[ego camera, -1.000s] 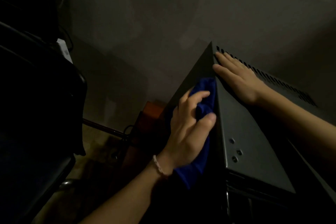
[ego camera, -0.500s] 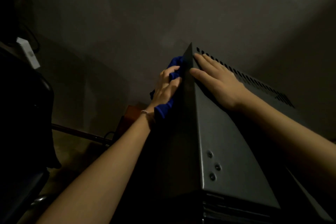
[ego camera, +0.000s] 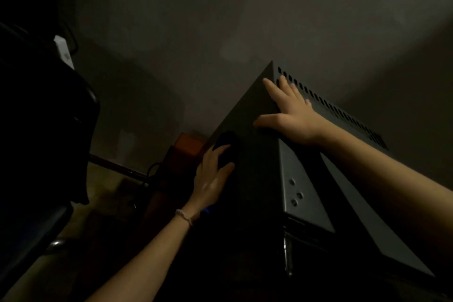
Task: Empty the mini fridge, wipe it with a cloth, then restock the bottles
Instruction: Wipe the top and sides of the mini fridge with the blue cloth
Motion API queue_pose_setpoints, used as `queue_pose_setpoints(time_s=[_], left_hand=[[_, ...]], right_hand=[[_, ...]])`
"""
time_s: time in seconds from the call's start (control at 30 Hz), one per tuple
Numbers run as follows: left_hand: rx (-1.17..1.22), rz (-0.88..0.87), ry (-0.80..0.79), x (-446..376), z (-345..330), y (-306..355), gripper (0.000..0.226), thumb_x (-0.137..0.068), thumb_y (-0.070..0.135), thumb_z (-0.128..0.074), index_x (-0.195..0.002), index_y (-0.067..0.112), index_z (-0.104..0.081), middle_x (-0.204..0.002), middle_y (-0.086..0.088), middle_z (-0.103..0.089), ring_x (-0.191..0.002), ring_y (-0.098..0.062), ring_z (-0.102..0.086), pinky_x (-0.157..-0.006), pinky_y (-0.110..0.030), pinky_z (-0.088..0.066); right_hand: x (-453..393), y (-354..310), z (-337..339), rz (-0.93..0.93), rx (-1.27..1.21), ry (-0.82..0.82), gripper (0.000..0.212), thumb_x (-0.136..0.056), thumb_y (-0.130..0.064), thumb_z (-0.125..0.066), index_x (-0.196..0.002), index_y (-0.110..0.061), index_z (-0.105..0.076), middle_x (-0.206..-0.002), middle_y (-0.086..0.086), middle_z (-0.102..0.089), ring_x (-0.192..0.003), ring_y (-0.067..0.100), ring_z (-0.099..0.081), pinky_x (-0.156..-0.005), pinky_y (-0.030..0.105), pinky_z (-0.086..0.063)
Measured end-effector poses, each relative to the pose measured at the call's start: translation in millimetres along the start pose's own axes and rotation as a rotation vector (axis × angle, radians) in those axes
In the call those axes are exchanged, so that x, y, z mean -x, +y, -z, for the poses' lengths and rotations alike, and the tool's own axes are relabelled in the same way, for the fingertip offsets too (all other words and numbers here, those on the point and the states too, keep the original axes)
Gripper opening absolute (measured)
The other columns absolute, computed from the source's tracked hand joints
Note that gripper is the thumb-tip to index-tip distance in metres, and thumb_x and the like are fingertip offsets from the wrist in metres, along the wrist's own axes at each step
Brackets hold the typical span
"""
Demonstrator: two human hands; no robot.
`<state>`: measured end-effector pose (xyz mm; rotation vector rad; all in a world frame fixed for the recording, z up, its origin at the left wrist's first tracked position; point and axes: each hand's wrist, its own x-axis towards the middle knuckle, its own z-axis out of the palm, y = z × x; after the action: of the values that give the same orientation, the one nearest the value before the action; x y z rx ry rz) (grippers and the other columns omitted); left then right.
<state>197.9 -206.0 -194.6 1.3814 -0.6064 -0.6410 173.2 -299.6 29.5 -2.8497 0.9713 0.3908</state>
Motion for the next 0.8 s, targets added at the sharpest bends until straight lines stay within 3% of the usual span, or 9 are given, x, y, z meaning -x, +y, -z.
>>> queue_pose_setpoints(time_s=[0.07,0.13,0.2,0.3,0.4,0.5,0.57,0.7,0.8], left_hand=[[-0.005,-0.049,-0.001,17.0,2.9,6.1,0.036,-0.078,0.047,-0.044,-0.111,0.056,-0.032,-0.148,0.002,-0.033,-0.139,-0.014,-0.026,-0.116,-0.040,-0.021],[-0.012,-0.092,0.009,18.2,4.7,5.6,0.037,-0.075,0.059,-0.040,-0.111,0.057,-0.031,-0.143,0.008,-0.032,-0.136,-0.007,-0.025,-0.115,-0.037,-0.021],[-0.022,-0.143,0.014,9.4,5.7,3.8,0.042,-0.072,0.062,-0.037,-0.113,0.054,-0.034,-0.145,0.003,-0.035,-0.137,-0.011,-0.028,-0.112,-0.037,-0.024],[-0.034,-0.101,-0.011,-22.7,3.9,-9.7,0.047,-0.077,0.053,-0.045,-0.122,0.041,-0.040,-0.148,-0.009,-0.036,-0.138,-0.022,-0.032,-0.113,-0.040,-0.025],[-0.070,-0.025,-0.040,-59.5,0.8,-24.2,0.051,-0.089,0.033,-0.052,-0.137,0.017,-0.046,-0.148,-0.015,-0.036,-0.139,-0.028,-0.031,-0.114,-0.040,-0.023],[-0.053,0.078,-0.047,-90.0,0.4,-39.2,0.042,-0.098,0.011,-0.052,-0.140,0.013,-0.045,-0.150,-0.014,-0.033,-0.140,-0.028,-0.030,-0.113,-0.035,-0.023],[-0.040,0.125,-0.032,-101.4,2.0,-49.5,0.042,-0.098,0.011,-0.051,-0.140,0.015,-0.044,-0.151,-0.013,-0.032,-0.139,-0.027,-0.031,-0.113,-0.036,-0.025],[-0.029,0.144,-0.039,-109.1,-0.7,-59.8,0.042,-0.098,0.012,-0.051,-0.140,0.013,-0.045,-0.147,-0.013,-0.036,-0.137,-0.027,-0.033,-0.112,-0.039,-0.027],[-0.030,0.140,-0.014,-96.5,0.1,-64.9,0.046,-0.095,0.018,-0.056,-0.138,0.008,-0.046,-0.147,-0.019,-0.038,-0.137,-0.033,-0.035,-0.113,-0.044,-0.028]], right_hand=[[1.6,-2.4,-0.4,0.019,-0.016,0.012,0.092,-0.090,-0.048,-0.062,-0.158,-0.037,-0.002,-0.167,0.004,0.014,-0.152,0.027,0.015,-0.120,0.057,0.005],[3.8,-4.5,-0.6,0.016,-0.023,0.008,0.101,-0.074,-0.058,-0.060,-0.157,-0.042,-0.006,-0.167,0.003,0.013,-0.152,0.027,0.014,-0.120,0.058,0.004],[3.9,-6.1,-0.4,0.013,-0.033,0.013,0.104,-0.062,-0.060,-0.053,-0.156,-0.044,-0.010,-0.167,0.002,0.012,-0.153,0.027,0.013,-0.120,0.057,0.003],[2.8,-5.5,0.2,0.007,-0.035,0.014,0.103,-0.061,-0.060,-0.055,-0.155,-0.047,-0.015,-0.167,0.001,0.011,-0.153,0.026,0.012,-0.121,0.057,0.001],[1.6,-2.3,-1.0,0.017,-0.019,0.023,0.094,-0.070,-0.059,-0.063,-0.153,-0.049,-0.019,-0.167,0.002,0.010,-0.153,0.026,0.012,-0.121,0.057,0.001],[0.6,-0.3,-1.3,0.038,-0.025,0.048,0.082,-0.080,-0.051,-0.068,-0.150,-0.050,-0.026,-0.167,0.001,0.009,-0.153,0.027,0.012,-0.121,0.057,0.001],[0.8,-1.3,-2.2,0.057,-0.033,0.042,0.075,-0.085,-0.046,-0.069,-0.149,-0.050,-0.030,-0.167,0.001,0.009,-0.153,0.026,0.012,-0.121,0.057,0.002],[3.1,1.2,-2.1,0.092,-0.042,0.054,0.066,-0.080,-0.056,-0.064,-0.141,-0.054,-0.040,-0.167,-0.004,0.010,-0.152,0.021,0.017,-0.120,0.058,0.005],[5.2,3.0,-3.5,0.234,-0.034,0.054,0.047,-0.075,-0.066,-0.050,-0.122,-0.060,-0.054,-0.166,-0.017,0.000,-0.151,0.012,0.019,-0.120,0.061,0.006]])
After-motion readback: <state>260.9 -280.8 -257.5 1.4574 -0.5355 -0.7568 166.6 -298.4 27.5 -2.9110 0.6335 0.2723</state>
